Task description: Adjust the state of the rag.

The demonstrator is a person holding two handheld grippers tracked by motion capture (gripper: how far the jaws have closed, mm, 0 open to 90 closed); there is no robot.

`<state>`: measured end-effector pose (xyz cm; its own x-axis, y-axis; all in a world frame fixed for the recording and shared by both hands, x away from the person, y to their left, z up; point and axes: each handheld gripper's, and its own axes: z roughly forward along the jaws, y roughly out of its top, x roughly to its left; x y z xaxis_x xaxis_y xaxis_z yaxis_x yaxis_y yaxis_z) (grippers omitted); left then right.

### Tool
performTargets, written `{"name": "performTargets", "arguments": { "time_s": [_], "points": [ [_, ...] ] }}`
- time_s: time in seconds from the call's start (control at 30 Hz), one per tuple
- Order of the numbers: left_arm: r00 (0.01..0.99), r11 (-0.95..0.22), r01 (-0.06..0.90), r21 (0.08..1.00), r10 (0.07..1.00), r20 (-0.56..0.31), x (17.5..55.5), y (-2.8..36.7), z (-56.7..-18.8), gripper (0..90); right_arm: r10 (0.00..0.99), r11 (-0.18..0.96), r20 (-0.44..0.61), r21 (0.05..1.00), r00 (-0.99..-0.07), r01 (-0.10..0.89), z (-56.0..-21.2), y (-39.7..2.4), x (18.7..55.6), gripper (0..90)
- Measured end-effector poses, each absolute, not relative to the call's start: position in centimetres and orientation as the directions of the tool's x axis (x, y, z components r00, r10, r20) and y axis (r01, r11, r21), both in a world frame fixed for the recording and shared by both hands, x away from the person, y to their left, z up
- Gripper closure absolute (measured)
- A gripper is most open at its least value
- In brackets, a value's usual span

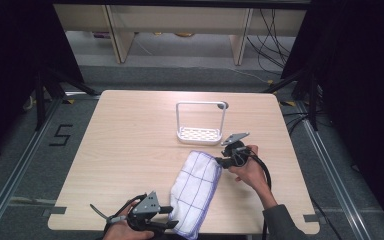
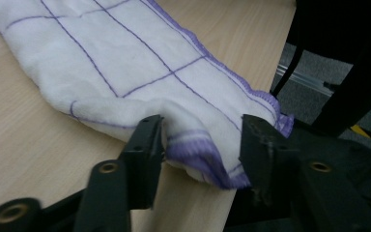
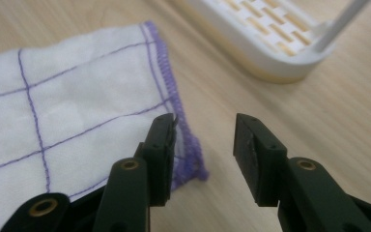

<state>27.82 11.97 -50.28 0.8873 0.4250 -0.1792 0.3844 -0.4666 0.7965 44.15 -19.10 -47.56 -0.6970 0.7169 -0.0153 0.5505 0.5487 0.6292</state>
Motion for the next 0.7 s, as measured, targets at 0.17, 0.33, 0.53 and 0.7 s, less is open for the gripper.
{"name": "performTargets", "arguments": {
  "time_s": [0.17, 0.33, 0.53, 0.7],
  "points": [
    [0.867, -0.395, 0.408, 0.823, 0.451, -0.214, 28.7, 12.8, -48.8, 36.8, 0.751, 0.5, -0.014, 0.666, -0.66, 0.554, -46.7, -21.0, 43.1, 55.7],
    [0.838, -0.374, 0.417, 0.828, 0.512, -0.19, 32.3, 12.8, -47.3, 35.7, 0.763, 0.486, 0.028, 0.634, -0.646, 0.602, -46.9, -21.4, 42.9, 54.2],
    [0.799, -0.378, 0.449, 0.81, 0.575, -0.175, 39.1, 11.2, -47.4, 36.0, 0.786, 0.452, 0.056, 0.627, -0.616, 0.634, -47.5, -20.6, 42.8, 51.3],
    [0.778, -0.41, 0.469, 0.782, 0.611, -0.146, 43.6, 8.9, -48.5, 35.8, 0.795, 0.445, 0.067, 0.61, -0.603, 0.655, -47.9, -20.3, 42.9, 49.1]
  ]
}}
